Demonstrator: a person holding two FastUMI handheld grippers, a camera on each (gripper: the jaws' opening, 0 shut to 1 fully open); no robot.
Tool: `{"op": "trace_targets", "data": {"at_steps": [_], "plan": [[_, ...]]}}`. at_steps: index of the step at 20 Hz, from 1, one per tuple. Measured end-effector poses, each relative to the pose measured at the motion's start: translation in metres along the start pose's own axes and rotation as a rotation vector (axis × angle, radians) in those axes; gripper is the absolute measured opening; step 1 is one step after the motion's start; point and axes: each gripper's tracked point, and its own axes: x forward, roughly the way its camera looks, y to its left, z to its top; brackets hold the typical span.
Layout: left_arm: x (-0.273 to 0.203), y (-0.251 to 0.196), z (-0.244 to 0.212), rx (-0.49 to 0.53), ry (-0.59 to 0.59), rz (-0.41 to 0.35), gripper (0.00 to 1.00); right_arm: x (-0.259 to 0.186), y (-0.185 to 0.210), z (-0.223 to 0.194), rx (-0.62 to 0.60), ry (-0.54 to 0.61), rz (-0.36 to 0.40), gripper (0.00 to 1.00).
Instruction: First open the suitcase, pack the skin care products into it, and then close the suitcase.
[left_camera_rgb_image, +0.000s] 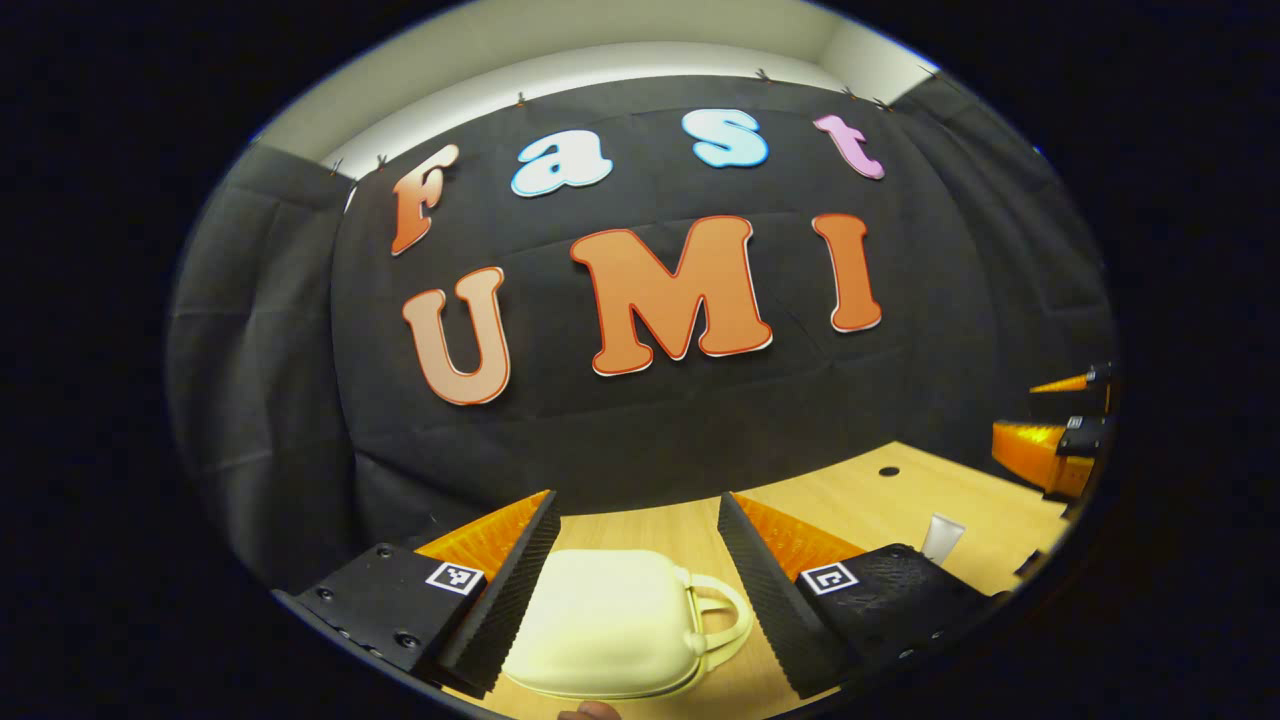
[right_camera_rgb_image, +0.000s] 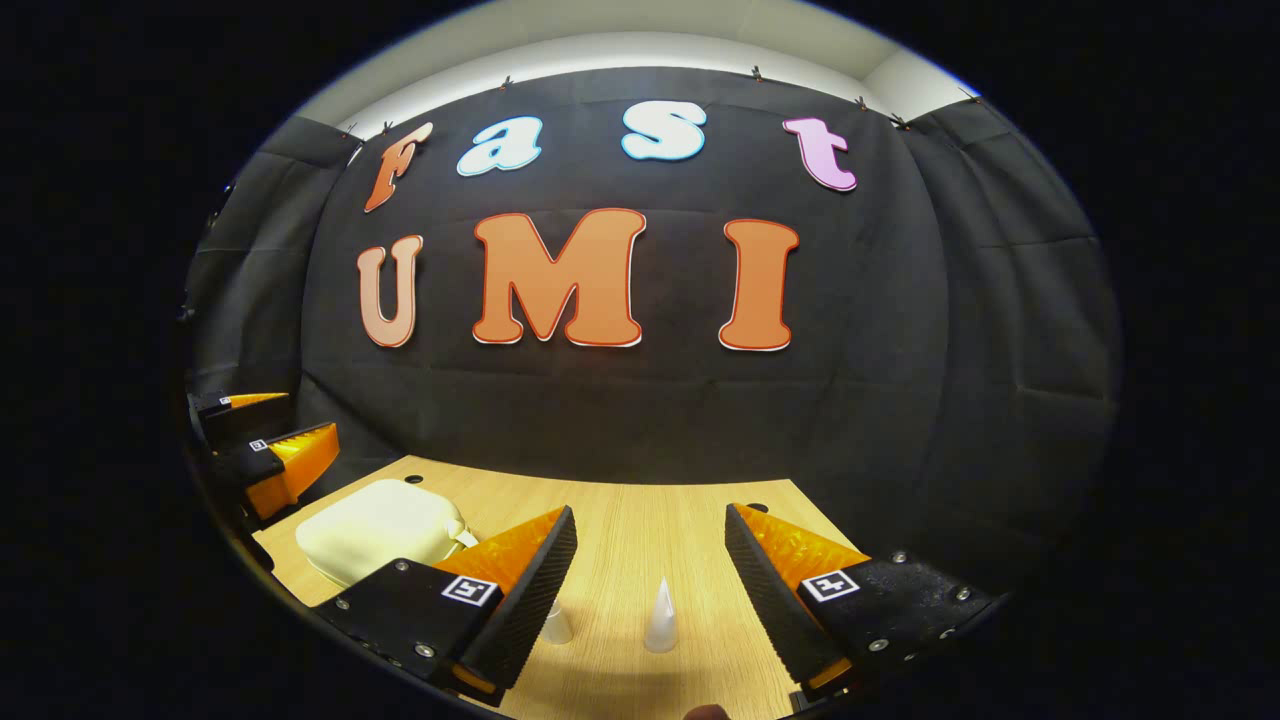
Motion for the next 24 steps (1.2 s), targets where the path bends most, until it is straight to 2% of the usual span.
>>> {"op": "trace_targets", "data": {"at_steps": [3, 13, 19, 24], "plan": [[-0.001, -0.023, -0.015, 0.136, 0.018, -0.043, 0.99, -0.001, -0.011, -0.016, 0.020, 0.038, -0.020, 0.95], [0.019, -0.088, -0.130, 0.565, 0.174, -0.182, 0.99, -0.004, -0.064, -0.061, 0.019, 0.139, -0.117, 0.95], [0.036, -0.095, -0.198, 0.707, 0.293, -0.203, 0.99, 0.001, -0.084, -0.079, 0.032, 0.187, -0.160, 0.95], [0.060, -0.091, -0.218, 0.760, 0.343, -0.173, 0.99, 0.005, -0.102, -0.097, 0.053, 0.230, -0.192, 0.95]]}}
